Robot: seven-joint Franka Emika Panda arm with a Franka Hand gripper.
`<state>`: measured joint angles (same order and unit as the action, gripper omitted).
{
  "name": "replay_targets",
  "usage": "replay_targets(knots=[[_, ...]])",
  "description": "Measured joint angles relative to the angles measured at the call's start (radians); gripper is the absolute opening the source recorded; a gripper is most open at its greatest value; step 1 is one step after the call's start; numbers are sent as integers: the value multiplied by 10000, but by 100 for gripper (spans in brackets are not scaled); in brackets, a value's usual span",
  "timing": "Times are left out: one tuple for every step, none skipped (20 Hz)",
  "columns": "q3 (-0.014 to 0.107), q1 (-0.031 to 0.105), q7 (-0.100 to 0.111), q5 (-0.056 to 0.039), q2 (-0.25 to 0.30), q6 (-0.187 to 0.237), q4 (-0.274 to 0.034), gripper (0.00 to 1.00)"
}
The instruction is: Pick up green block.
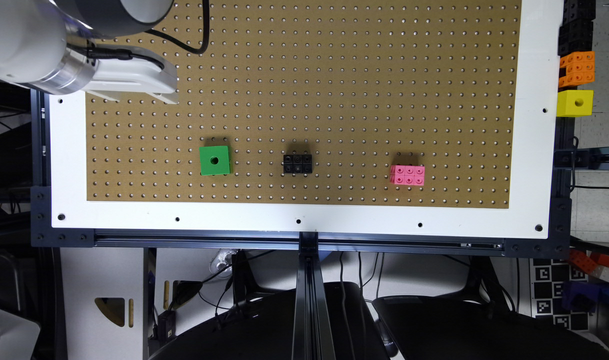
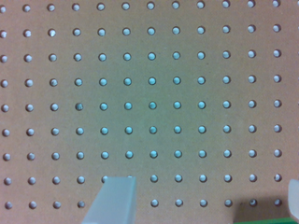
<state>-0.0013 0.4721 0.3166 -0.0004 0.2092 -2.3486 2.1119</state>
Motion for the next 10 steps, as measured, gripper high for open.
replay_targets(knots=[[1,-1,0,0,0,2,2,100],[5,-4,0,0,1,2,5,100],[33,-9,11,0,1,2,5,100],[83,-16,41,0,1,2,5,100],[144,-26,92,0,2,-1,5,100],[221,-40,160,0,1,-6,1,100],[294,-43,212,0,2,-11,-4,100],[367,-44,259,0,2,-20,-9,100],[423,-43,298,0,2,-30,-15,100],[477,-44,343,0,3,-36,-27,100]])
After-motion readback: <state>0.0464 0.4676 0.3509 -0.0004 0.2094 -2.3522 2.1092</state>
